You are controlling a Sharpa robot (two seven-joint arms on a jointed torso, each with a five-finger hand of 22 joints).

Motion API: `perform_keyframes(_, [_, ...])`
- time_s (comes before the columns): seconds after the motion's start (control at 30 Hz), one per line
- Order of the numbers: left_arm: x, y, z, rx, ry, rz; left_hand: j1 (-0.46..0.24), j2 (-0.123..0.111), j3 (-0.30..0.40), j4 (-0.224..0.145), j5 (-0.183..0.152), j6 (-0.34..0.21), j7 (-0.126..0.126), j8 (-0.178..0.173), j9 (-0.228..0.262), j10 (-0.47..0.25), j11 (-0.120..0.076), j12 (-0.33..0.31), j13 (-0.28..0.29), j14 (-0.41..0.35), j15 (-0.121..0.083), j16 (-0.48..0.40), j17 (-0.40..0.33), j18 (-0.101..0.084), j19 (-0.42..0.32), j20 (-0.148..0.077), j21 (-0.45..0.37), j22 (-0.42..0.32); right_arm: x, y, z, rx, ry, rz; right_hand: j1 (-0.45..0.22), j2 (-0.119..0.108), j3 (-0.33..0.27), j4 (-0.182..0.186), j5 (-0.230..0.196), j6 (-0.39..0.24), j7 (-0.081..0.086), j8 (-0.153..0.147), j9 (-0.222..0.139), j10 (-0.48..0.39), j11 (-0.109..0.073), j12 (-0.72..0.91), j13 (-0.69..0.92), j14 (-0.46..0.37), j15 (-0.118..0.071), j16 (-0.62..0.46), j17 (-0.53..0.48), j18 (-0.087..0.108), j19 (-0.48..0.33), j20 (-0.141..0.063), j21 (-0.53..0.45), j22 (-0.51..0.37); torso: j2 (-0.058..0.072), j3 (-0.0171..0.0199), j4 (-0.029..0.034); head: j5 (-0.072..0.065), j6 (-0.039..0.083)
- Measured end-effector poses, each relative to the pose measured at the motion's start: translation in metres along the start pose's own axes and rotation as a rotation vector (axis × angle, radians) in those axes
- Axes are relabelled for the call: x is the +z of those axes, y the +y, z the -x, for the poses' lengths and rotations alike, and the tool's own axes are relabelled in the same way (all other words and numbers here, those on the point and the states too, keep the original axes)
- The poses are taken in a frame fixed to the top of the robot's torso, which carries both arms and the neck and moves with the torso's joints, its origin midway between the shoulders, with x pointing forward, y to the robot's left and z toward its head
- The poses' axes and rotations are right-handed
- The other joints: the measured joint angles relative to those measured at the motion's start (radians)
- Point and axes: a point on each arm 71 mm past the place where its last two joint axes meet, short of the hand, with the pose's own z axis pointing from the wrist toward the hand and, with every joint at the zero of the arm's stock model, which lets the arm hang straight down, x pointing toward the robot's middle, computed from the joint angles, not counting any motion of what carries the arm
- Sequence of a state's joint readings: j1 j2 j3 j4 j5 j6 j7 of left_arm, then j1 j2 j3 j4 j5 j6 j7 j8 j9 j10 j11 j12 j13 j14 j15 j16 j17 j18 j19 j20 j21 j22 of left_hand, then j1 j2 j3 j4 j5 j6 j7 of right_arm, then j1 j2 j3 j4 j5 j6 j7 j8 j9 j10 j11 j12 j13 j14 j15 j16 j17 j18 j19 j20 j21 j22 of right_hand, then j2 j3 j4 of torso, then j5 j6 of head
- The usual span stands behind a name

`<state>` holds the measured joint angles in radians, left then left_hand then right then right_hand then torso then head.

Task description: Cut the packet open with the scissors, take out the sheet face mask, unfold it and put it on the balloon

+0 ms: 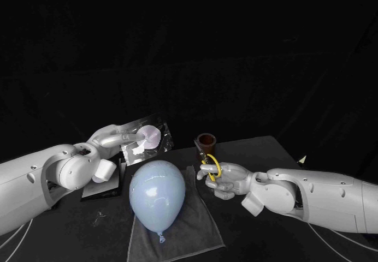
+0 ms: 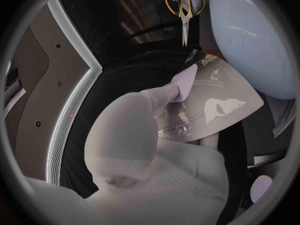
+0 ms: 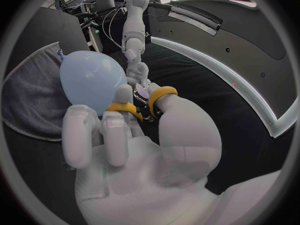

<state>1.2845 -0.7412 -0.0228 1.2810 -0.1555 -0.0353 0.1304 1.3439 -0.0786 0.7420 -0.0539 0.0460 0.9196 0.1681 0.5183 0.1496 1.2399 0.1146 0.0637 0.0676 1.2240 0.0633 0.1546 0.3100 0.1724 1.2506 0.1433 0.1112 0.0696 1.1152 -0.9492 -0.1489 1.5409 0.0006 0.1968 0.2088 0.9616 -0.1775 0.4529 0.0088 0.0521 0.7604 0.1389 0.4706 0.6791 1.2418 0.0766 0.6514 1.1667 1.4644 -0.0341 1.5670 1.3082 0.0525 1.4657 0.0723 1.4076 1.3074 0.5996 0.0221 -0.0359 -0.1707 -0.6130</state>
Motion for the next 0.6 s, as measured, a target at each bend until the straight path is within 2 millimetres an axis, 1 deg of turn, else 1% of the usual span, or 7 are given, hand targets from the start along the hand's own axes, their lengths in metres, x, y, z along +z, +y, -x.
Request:
perform_keyframes(0.07, [0.0, 0.0, 0.0, 0.0, 0.0, 0.0, 0.0, 0.0, 0.0, 0.0, 0.0, 0.0, 0.0, 0.0, 0.0, 0.0, 0.0, 0.0, 0.0, 0.0, 0.0, 0.0, 0.0, 0.0, 0.0, 0.0, 0.0, 0.0, -0.0001, 0.0, 0.0, 0.003, 0.002, 0.0, -0.014, -0.014, -0.047, 0.027, 0.0, 0.0, 0.0, -0.035, -0.021, 0.0, 0.0, 0.0, 0.0, 0.0, 0.0, 0.0, 0.0, 0.0, -0.001, 0.001, -0.009, 0.0, 0.0, 0.0, 0.0, 0.0, 0.0])
perform_keyframes(0.17, [0.0, 0.0, 0.0, 0.0, 0.0, 0.0, 0.0, 0.0, 0.0, 0.0, 0.0, 0.0, 0.0, 0.0, 0.0, 0.0, 0.0, 0.0, 0.0, 0.0, 0.0, 0.0, 0.001, 0.0, 0.0, 0.0, 0.0, 0.0, -0.0004, 0.0, 0.0001, 0.006, 0.005, -0.001, -0.021, -0.021, -0.127, 0.068, 0.0, 0.0, 0.0, -0.058, -0.04, 0.0, 0.0, 0.0, 0.0, 0.002, 0.013, 0.0, 0.0, 0.0, 0.0, 0.004, -0.018, 0.0, 0.0, 0.0, -0.0002, 0.0, 0.001])
perform_keyframes(0.2, [0.0, 0.0, 0.0, 0.0, 0.0, 0.0, 0.0, 0.0, 0.0, 0.0, 0.0, 0.0, 0.0, 0.0, 0.0, 0.0, 0.0, 0.0, 0.0, 0.0, 0.0, 0.0, 0.001, 0.0, 0.0, 0.0, 0.0, 0.0, -0.0005, -0.0001, 0.0001, 0.007, 0.006, -0.002, -0.018, -0.017, -0.193, 0.093, 0.0, 0.0, 0.0, -0.059, -0.05, 0.0, 0.0, 0.0, 0.0, 0.0, 0.019, 0.0, 0.0, 0.0, 0.0, 0.014, -0.021, 0.0, 0.0, 0.0, -0.0005, 0.0, 0.001])
perform_keyframes(0.3, [0.0, 0.0, -0.0001, 0.0, 0.0, 0.0, 0.0, 0.0, 0.0, 0.0, 0.0, 0.0, 0.0, -0.002, 0.0, 0.0, 0.0, 0.0, 0.0, 0.0, 0.0, 0.0, 0.001, 0.0, 0.0, 0.0, 0.0, 0.0, -0.0007, -0.0002, 0.0, 0.011, 0.01, -0.004, 0.048, 0.04, -0.357, 0.157, -0.004, 0.0, 0.0, -0.049, -0.071, 0.0, 0.0, 0.0, 0.0, -0.002, 0.027, 0.0, 0.0, 0.0, 0.0, 0.026, -0.025, 0.0, 0.0, -0.0001, -0.0007, 0.001, 0.001])
perform_keyframes(0.4, [0.0001, 0.0, -0.0001, 0.0, 0.0, 0.0, 0.0, 0.0, 0.0, 0.0, 0.0, 0.0, 0.0, -0.002, 0.0, 0.0, 0.0, 0.0, 0.0, 0.0, 0.0, 0.0, 0.001, 0.0, 0.0, 0.0, 0.0, 0.0, -0.0007, -0.0004, -0.0004, 0.013, 0.015, -0.008, 0.135, 0.073, -0.485, 0.233, -0.004, 0.0, 0.0, -0.025, -0.093, 0.0, 0.0, 0.0, 0.0, 0.004, 0.032, 0.0, 0.0, 0.0, 0.0, 0.029, -0.025, 0.001, 0.0, 0.0003, -0.0007, 0.001, 0.001])
perform_keyframes(0.47, [0.0001, 0.0, -0.0001, 0.0, 0.0, 0.0, 0.0, 0.0, 0.0, 0.0, 0.0, 0.0, 0.0, -0.002, 0.0, 0.0, 0.0, 0.0, 0.0, 0.0, 0.0, 0.0, 0.001, 0.0, 0.0, 0.0, 0.0, 0.0, -0.0007, -0.0005, -0.0007, 0.014, 0.018, -0.012, 0.164, 0.082, -0.527, 0.268, -0.004, 0.0, 0.0, -0.022, -0.106, 0.0, 0.0, 0.0, 0.0, 0.0, 0.036, 0.0, 0.0, 0.0, 0.0, 0.029, -0.025, 0.001, 0.0, 0.0005, -0.0007, 0.001, 0.001])
perform_keyframes(0.6, [0.0001, 0.0, -0.0001, 0.0, 0.0, 0.0, 0.001, -0.001, 0.0, 0.0, 0.0, -0.001, -0.001, 0.001, 0.0, 0.0, 0.0, 0.0, 0.0, 0.0, 0.0, 0.0, 0.001, 0.0, 0.0, 0.0, 0.0, 0.0, -0.0007, -0.0007, -0.0013, 0.015, 0.025, -0.02, 0.175, 0.078, -0.586, 0.287, -0.004, 0.0, 0.0, -0.042, -0.153, 0.0, 0.0, 0.0, 0.0, 0.004, 0.039, -0.001, -0.001, 0.0, 0.0, 0.029, -0.032, 0.001, 0.0, 0.0006, -0.0006, 0.002, 0.0])
